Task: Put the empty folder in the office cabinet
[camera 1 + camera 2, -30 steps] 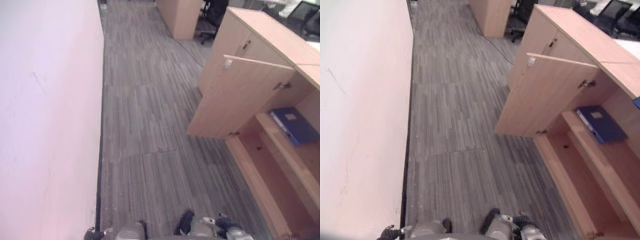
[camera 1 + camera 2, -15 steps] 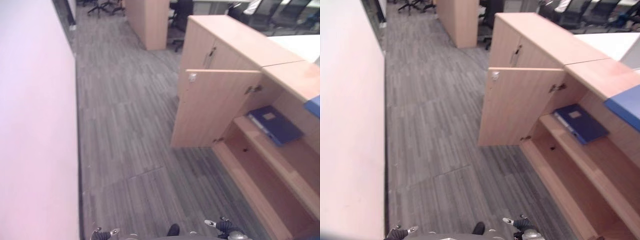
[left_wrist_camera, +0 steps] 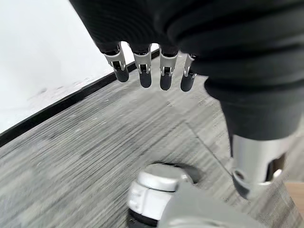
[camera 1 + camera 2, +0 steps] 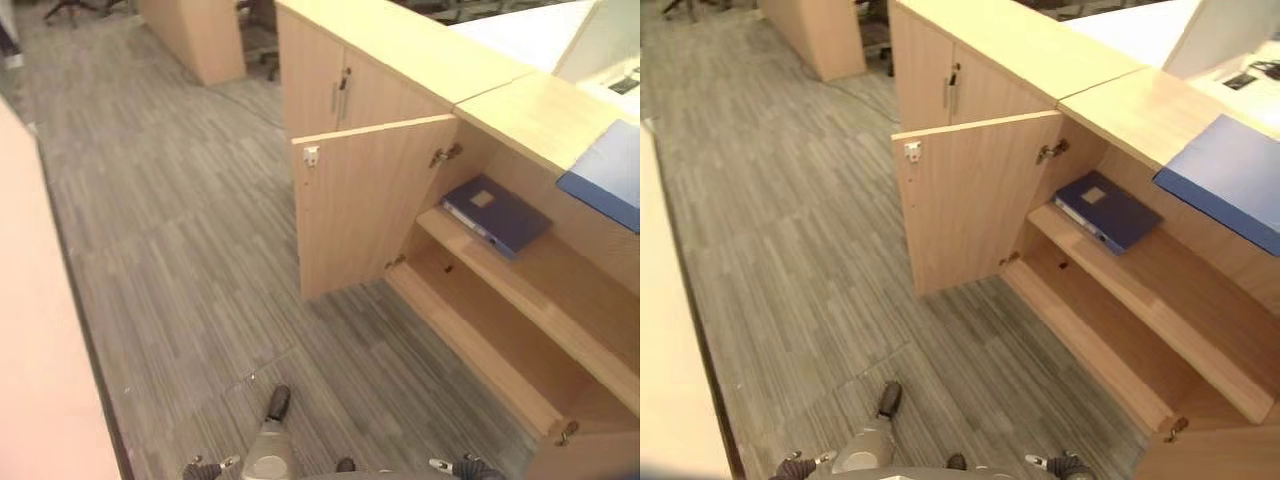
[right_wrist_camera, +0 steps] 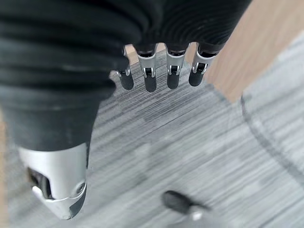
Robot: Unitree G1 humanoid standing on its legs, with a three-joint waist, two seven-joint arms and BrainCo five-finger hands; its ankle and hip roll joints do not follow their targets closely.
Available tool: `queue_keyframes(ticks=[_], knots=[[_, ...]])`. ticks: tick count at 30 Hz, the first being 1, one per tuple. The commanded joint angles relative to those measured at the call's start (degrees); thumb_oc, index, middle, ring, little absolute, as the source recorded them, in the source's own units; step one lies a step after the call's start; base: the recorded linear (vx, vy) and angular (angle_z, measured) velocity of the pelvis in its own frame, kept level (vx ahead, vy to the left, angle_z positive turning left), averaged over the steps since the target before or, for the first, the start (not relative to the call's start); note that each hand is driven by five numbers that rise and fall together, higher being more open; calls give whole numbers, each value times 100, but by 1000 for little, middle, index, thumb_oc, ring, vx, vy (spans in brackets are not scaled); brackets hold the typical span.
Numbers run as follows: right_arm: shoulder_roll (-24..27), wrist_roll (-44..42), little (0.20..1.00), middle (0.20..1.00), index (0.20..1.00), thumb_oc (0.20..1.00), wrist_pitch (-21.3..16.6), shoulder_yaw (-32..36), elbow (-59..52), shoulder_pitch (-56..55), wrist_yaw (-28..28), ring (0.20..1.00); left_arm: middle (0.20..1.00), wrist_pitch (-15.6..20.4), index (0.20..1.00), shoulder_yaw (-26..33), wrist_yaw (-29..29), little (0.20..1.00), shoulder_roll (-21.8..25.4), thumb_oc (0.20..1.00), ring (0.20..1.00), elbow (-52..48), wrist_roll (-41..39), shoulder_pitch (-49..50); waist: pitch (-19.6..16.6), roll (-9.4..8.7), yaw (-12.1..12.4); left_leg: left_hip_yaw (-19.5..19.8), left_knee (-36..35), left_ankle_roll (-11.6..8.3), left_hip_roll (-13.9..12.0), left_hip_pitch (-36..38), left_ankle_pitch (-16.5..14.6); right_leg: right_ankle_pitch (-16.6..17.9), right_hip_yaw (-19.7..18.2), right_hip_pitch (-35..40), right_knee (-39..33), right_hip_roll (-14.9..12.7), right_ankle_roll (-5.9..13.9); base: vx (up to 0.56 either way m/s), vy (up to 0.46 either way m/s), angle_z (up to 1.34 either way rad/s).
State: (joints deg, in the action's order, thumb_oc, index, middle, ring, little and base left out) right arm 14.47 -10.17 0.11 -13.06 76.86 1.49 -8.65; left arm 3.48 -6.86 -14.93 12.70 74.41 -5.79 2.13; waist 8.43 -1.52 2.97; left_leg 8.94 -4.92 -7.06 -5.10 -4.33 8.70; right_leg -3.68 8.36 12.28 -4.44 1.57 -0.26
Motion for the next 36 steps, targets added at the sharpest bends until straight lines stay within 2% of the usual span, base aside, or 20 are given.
queue_keyframes(ticks=[1, 6, 7, 8, 10, 11, 12, 13, 14, 16, 17, 18, 21, 23, 28, 29, 30, 32, 34, 36], knots=[[-53, -129, 1000, 1000, 1000, 1000, -34, 74, -38, 75, 56, 1000, 1000, 50, 1000, -118, -17, 1000, 109, 1000, 1000, 14, 95, -139, -94, -212, 144, -216, 26, 386, 238, 70, -288, 73, 273, -537, 257, -625, 534, 74, 183, -39], [-119, -153, 1000, 1000, 1000, 1000, -6, 99, -78, 148, 77, 1000, 1000, 63, 1000, -76, -23, 1000, 118, 1000, 1000, -20, 33, -184, -159, -183, 102, -476, -8, 615, 494, 266, -505, 152, 9, -668, 395, -864, 697, 96, 248, -50], [-151, -146, 1000, 1000, 1000, 1000, 11, 106, -127, 184, 90, 1000, 1000, 61, 1000, -89, -16, 1000, 127, 1000, 1000, -42, 46, -223, -174, -162, 58, -616, -8, 708, 599, 338, -607, 194, -70, -748, 483, -989, 793, 117, 401, -50], [-156, -125, 1000, 1000, 1000, 1000, 12, 125, -157, 192, 104, 1000, 1000, 50, 1000, -109, 23, 1000, 149, 1000, 1000, -57, 72, -241, -178, -124, 24, -767, -8, 778, 681, 405, -698, 236, -118, -877, 681, -1112, 872, 83, 477, -50], [-175, -136, 1000, 1000, 1000, 1000, 15, 146, -220, 233, 117, 1000, 1000, 6, 1000, -111, 134, 1000, 182, 1000, 1000, 1, 117, -264, -79, -60, -17, -1095, -8, 855, 742, 537, -840, 340, 48, -1211, 1277, -1321, 911, 18, 340, -95], [-173, -151, 1000, 1000, 1000, 1000, 12, 155, -256, 233, 118, 1000, 1000, -15, 1000, -119, 182, 1000, 193, 1000, 1000, 26, 139, -256, -25, -36, -5, -1249, -8, 882, 742, 607, -885, 462, 270, -1278, 1424, -1448, 879, 46, 228, -151], [-171, -160, 1000, 1000, 1000, 1000, 4, 150, -321, 214, 141, 1000, 1000, -57, 1000, -97, 260, 1000, 210, 1000, 1000, 39, 155, -203, 32, 10, 6, -1508, -8, 860, 697, 774, -1040, 525, 897, -1285, 1651, -1721, 861, 68, 212, -120], [-172, -154, 1000, 1000, 1000, 1000, 6, 147, -358, 194, 152, 1000, 1000, -64, 1000, -80, 310, 1000, 212, 1000, 1000, 47, 166, -187, 65, 24, 19, -1667, -8, 854, 686, 873, -1102, 535, 1236, -1218, 1712, -1846, 873, 78, 180, -86], [-171, -138, 1000, 1000, 1000, 1000, 4, 126, -399, 196, 168, 1000, 1000, -74, 1000, -77, 364, 1000, 213, 1000, 1000, 41, 171, -184, 67, 23, 27, -1836, -8, 849, 674, 908, -1137, 586, 1567, -1183, 1720, -1927, 895, 43, 112, -48], [-162, -122, 1000, 1000, 1000, 1000, 5, 99, -452, 222, 177, 1000, 1000, -94, 1000, -85, 446, 1000, 214, 1000, 1000, 32, 191, -182, 53, -19, 23, -2111, -8, 838, 644, 952, -1190, 705, 1917, -1181, 1584, -1968, 974, 28, 47, -100], [-162, -122, 1000, 1000, 1000, 1000, 7, 99, -454, 222, 177, 1000, 1000, -95, 1000, -85, 447, 1000, 215, 1000, 1000, 32, 191, -182, 52, -18, 28, -2117, -8, 838, 642, 953, -1191, 712, 1913, -1180, 1575, -1963, 974, 33, -36, -113], [-147, -93, 1000, 1000, 1000, 1000, 17, 42, -476, 316, 179, 1000, 1000, -101, 1000, -121, 480, 1000, 217, 1000, 1000, -11, 215, -211, 63, -45, 18, -2329, -8, 820, 564, 971, -1228, 802, 1979, -1312, 1274, -1841, 1007, 34, -75, -70], [-139, -67, 1000, 1000, 1000, 1000, 22, -50, -493, 425, 165, 1000, 1000, -96, 1000, -151, 484, 1000, 223, 1000, 1000, -73, 224, -274, 120, -92, -10, -2484, -8, 788, 488, 1029, -1270, 1027, 1874, -1555, 817, -1613, 1066, 59, -104, -77], [-158, -32, 1000, 1000, 1000, 1000, 41, -91, -474, 464, 155, 1000, 1000, -105, 1000, -169, 489, 1000, 233, 1000, 1000, -106, 274, -322, 172, -150, -27, -2606, -8, 749, 443, 1143, -1320, 1211, 2069, -1753, 604, -1494, 1124, 156, -184, -83], [-205, -48, 1000, 1000, 1000, 1000, 31, -160, -367, 395, 173, 1000, 1000, -111, 1000, -189, 555, 1000, 231, 1000, 1000, 6, 389, -306, 88, -286, -56, -2654, -8, 652, 343, 1328, -1419, 1151, 1964, -1542, 295, -1282, 1052, 203, -218, -25], [-208, -31, 1000, 1000, 1000, 1000, 33, -184, -288, 344, 180, 1000, 1000, -127, 1000, -138, 555, 1000, 209, 1000, 1000, 51, 358, -250, 12, -309, -63, -2698, -8, 555, 163, 1461, -1432, 1085, 1954, -1455, 298, -1180, 1009, 176, -173, -9], [-208, -32, 1000, 1000, 1000, 1000, 32, -185, -287, 342, 180, 1000, 1000, -128, 1000, -138, 554, 1000, 208, 1000, 1000, 50, 357, -247, 13, -307, -64, -2698, -8, 551, 160, 1464, -1432, 1083, 1956, -1451, 296, -1177, 1007, 321, -361, -7], [-215, -72, 1000, 1000, 1000, 1000, 4, -199, -193, 324, 179, 1000, 1000, -145, 1000, -59, 541, 1000, 203, 1000, 1000, 58, 206, -227, -42, -335, -94, -2732, 142, 389, -198, 1536, -1411, 828, 1898, -1376, 362, -936, 860, 240, -333, -11], [-208, -91, 1000, 1000, 1000, 1000, -7, -211, -156, 315, 186, 1000, 1000, -152, 1000, -34, 559, 1000, 208, 1000, 1000, 63, 123, -215, -31, -371, -99, -2753, 873, 297, -498, 1348, -1560, 580, 1845, -1313, 461, -811, 680, 170, -292, -13], [-154, -114, 1000, 1000, 1000, 1000, -6, -239, -155, 338, 161, 1000, 1000, -157, 1000, -8, 578, 1000, 218, 1000, 1000, 21, 7, -231, 101, -420, -43, -2646, 2122, 326, -815, 860, -1434, 363, 1830, -1168, 539, -684, 440, 101, -278, -13]])
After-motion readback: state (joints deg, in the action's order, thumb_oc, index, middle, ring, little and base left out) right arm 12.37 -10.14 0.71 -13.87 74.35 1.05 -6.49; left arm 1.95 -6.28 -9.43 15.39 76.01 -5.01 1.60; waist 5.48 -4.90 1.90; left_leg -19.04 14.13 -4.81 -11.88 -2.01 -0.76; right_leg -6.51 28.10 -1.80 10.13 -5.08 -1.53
